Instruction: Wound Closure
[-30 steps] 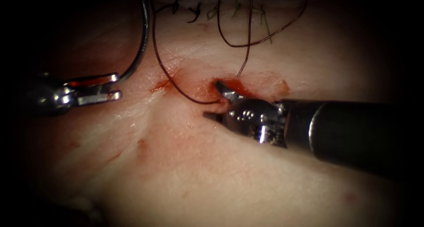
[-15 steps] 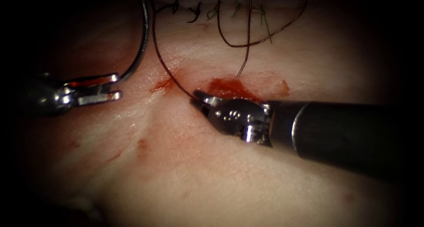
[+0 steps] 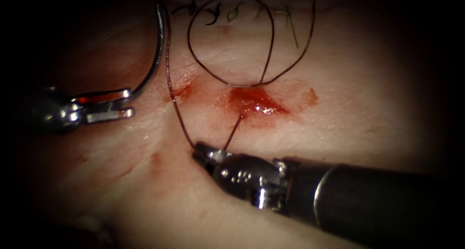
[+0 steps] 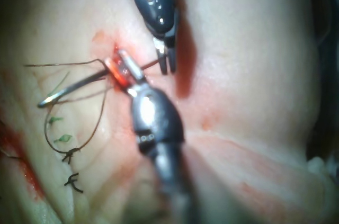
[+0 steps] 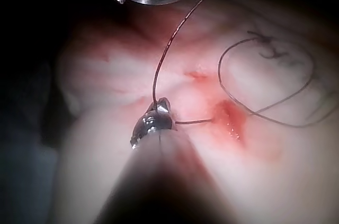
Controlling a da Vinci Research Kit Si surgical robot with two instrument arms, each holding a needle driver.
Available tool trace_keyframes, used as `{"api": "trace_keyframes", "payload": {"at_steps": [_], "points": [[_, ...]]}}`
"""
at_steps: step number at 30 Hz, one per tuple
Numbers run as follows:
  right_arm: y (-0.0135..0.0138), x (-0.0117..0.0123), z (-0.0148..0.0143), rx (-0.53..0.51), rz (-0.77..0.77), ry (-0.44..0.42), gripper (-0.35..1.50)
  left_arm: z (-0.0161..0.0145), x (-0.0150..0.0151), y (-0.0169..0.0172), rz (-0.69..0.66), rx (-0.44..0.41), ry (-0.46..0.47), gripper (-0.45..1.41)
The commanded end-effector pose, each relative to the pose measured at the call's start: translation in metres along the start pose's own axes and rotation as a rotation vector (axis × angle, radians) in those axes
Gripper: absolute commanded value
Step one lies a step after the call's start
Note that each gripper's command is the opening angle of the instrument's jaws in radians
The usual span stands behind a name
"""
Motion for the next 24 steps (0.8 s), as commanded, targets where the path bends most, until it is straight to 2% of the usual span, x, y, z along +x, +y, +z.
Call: {"api": "trace_keyframes", "payload": {"at_steps": [1, 11, 12, 14, 15, 17, 24], "points": [[-0.0016, 0.0015, 0.0001, 0.015, 0.002, 0.008, -0.35, 0.0005, -0.0007, 0.0005, 0.0, -0.001, 0.0, -0.45], [-0.0043, 0.007, -0.0008, 0.059, 0.0, 0.043, -0.35, 0.0004, -0.001, 0.0005, -0.004, -0.002, 0.001, -0.45], [-0.0036, 0.0072, -0.0008, 0.06, -0.018, 0.041, 0.22, 0.0004, -0.001, 0.0004, -0.004, -0.002, 0.001, -0.45], [-0.003, 0.0069, -0.0009, 0.033, -0.057, 0.023, 1.21, 0.0004, -0.0011, 0.0003, -0.005, -0.005, 0.0, -0.45], [-0.0026, 0.0066, -0.001, 0.008, -0.061, 0.019, 1.37, 0.0004, -0.0011, 0.0003, -0.005, -0.005, 0.0, -0.45], [-0.0019, 0.0056, -0.0013, -0.038, -0.097, 0.033, 1.47, 0.0004, -0.0012, 0.0001, -0.004, -0.006, 0.001, -0.45], [0.0008, 0.0019, -0.0025, -0.049, -0.166, 0.011, 1.47, 0.0001, -0.0014, -0.0002, -0.005, -0.009, 0.003, -0.45]]}}
